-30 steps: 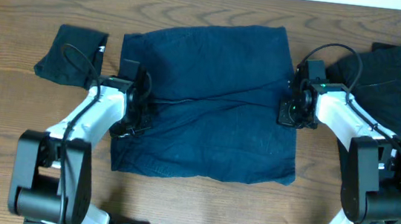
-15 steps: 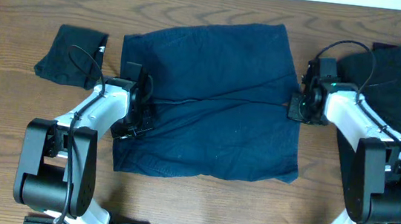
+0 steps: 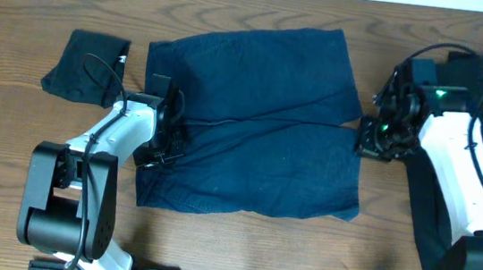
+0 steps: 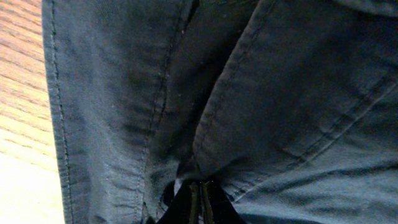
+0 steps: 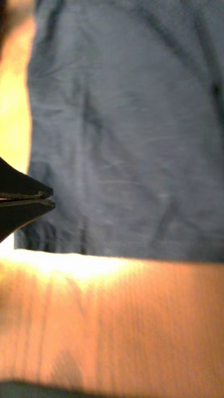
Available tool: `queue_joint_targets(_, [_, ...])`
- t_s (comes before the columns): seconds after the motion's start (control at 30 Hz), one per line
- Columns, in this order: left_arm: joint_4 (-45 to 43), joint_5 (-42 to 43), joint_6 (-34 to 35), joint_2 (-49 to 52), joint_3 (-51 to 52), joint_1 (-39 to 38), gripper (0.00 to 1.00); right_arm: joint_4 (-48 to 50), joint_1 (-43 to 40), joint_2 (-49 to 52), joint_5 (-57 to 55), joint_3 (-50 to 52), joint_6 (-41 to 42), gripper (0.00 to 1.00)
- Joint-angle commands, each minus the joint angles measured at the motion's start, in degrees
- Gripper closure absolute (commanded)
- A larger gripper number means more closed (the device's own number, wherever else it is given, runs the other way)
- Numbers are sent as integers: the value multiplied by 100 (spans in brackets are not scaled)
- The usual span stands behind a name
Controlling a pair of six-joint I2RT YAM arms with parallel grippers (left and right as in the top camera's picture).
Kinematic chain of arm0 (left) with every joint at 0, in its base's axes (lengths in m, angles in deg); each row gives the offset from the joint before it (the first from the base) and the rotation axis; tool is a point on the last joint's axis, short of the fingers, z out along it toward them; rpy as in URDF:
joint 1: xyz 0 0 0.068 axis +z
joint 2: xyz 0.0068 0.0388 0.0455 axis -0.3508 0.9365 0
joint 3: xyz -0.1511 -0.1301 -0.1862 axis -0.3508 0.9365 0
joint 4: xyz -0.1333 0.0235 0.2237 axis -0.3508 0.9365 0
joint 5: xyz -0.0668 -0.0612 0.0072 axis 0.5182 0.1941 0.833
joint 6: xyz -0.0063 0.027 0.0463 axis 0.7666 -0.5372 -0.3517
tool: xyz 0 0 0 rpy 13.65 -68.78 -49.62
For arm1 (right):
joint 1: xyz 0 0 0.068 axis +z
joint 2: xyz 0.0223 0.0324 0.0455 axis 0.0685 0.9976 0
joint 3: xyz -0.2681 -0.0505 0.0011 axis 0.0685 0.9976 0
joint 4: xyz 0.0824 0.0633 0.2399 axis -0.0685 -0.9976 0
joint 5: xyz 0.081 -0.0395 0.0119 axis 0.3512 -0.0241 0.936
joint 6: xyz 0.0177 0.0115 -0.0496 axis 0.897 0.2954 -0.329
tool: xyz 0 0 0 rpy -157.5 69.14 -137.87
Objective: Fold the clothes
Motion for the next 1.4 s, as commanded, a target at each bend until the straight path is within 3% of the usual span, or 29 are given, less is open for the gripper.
queue_joint_targets(0.0, [81, -22, -31, 284, 136, 2, 94, 74, 223, 76, 426, 496, 94, 99])
queue_joint_targets(0.77, [76, -22, -31, 284, 136, 2, 94, 1460, 273, 76, 302, 3362, 568, 99])
queue_joint_targets(1.0, [79, -22, -31, 284, 136, 2, 94, 1478, 142, 76, 278, 3322, 815, 99])
queue_joint_targets(1.17, [79, -22, -31, 284, 136, 2, 94, 706, 114, 74, 1073, 2660, 188, 99])
queue_joint_targets(1.37, [79, -22, -31, 284, 136, 2, 94, 162, 92, 74, 949, 1838, -44, 99])
